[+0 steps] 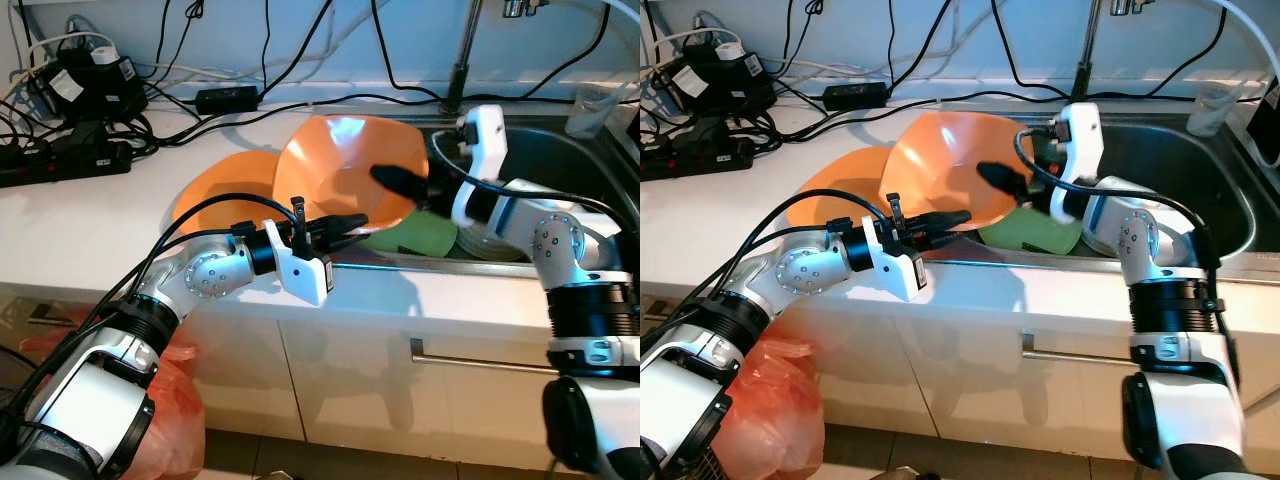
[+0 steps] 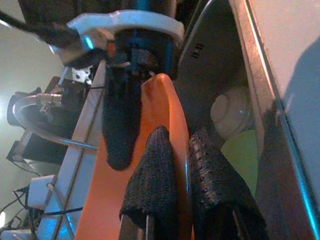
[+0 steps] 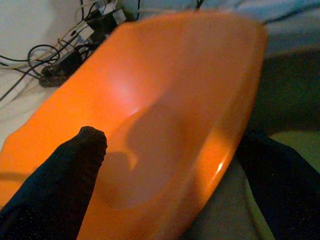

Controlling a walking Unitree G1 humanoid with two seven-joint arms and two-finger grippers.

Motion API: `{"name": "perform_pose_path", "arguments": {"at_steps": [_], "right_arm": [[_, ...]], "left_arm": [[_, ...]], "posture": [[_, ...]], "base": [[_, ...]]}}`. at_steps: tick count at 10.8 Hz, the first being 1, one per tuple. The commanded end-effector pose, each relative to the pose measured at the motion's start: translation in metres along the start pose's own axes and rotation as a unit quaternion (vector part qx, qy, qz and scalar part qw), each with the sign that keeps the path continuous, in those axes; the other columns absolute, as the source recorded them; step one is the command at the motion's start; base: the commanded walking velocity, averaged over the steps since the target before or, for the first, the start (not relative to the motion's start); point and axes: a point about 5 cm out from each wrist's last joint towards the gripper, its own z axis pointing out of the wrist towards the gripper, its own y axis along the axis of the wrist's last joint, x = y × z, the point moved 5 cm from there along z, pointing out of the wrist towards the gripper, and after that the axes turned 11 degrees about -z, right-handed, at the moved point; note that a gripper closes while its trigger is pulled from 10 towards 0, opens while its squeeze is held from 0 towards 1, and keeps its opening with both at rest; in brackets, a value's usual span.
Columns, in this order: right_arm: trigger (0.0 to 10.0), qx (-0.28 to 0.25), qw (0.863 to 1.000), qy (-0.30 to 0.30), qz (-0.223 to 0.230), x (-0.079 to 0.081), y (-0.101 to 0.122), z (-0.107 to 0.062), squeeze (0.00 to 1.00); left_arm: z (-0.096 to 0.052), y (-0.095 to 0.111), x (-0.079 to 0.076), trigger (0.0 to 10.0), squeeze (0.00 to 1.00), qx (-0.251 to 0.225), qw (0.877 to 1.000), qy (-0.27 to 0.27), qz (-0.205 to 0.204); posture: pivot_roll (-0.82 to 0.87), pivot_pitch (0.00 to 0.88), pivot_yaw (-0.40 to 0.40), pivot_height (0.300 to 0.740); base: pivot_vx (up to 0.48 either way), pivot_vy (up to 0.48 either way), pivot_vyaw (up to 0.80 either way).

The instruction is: Kitchen organization

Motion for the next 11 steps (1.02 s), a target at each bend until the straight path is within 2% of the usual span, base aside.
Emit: {"name": "perform_pose_path", "arguments": {"at_steps": [1,2,3,4,11], "right_arm": [[10.0,-0.003,1.000,0.013,0.021,0.003,0.003,0.001,0.00],[10.0,0.003,0.999,0.013,0.042,0.001,-0.001,0.003,0.00],[4.1,0.001,0.999,0.018,0.051,0.001,0.001,0.004,0.00],[0.0,-0.003,0.998,0.019,0.057,0.000,0.004,0.004,0.00],[0.0,0.003,0.998,0.015,0.065,-0.001,-0.002,0.007,0.00]], "left_arm": [[0.003,0.009,0.015,0.0,0.00,-0.021,0.999,0.021,0.022],[0.003,0.011,0.014,0.0,0.00,-0.026,0.999,0.021,0.021],[0.004,0.011,0.012,0.0,0.00,-0.029,0.999,0.023,0.019],[0.005,0.013,0.011,0.0,0.00,-0.033,0.999,0.023,0.019],[0.009,0.020,0.006,0.0,0.00,-0.054,0.998,0.021,0.015]], "posture": [[-0.09,0.000,0.099,0.740],[-0.09,0.000,0.097,0.740],[-0.09,0.000,0.096,0.740],[-0.09,0.000,0.098,0.740],[-0.10,0.000,0.106,0.740]], "base": [[0.000,0.000,0.00],[0.000,0.000,0.00],[0.000,0.000,0.00],[0.000,0.000,0.00],[0.000,0.000,0.00]]}}
